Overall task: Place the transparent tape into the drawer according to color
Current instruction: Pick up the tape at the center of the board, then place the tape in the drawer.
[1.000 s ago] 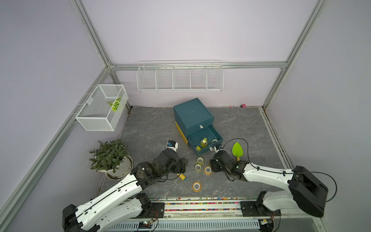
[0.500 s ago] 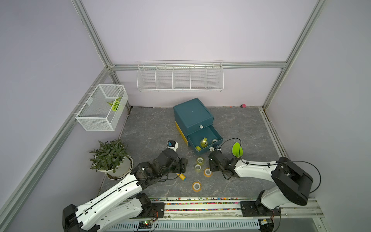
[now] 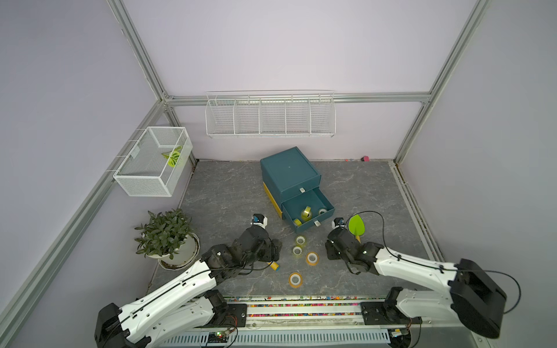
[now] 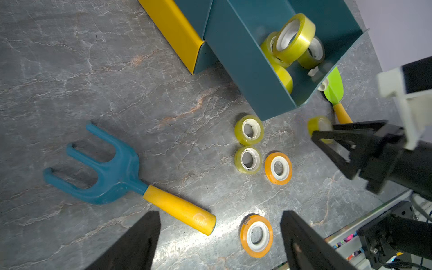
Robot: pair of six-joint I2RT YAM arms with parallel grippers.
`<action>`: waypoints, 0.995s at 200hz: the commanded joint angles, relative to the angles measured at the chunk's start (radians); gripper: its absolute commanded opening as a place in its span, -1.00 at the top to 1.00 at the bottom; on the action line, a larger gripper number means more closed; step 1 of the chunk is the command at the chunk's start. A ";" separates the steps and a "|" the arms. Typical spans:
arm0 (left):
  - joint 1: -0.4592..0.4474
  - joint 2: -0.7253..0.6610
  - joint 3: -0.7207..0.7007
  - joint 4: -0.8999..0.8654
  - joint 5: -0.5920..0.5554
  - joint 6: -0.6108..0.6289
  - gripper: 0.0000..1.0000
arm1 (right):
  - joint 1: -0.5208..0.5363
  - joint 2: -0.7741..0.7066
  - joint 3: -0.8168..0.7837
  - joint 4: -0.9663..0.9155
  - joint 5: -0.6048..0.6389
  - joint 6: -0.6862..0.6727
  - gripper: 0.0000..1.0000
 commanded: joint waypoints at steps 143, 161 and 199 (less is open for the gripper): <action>-0.001 0.039 -0.028 0.048 0.062 -0.017 -0.73 | -0.164 0.274 0.616 -0.177 -0.111 -0.252 0.23; -0.001 0.052 -0.031 0.059 0.071 -0.014 -0.73 | -0.174 0.338 0.670 -0.205 -0.090 -0.249 0.21; -0.001 0.102 -0.023 0.072 0.092 -0.007 -0.73 | -0.184 0.429 0.738 -0.269 -0.057 -0.220 0.14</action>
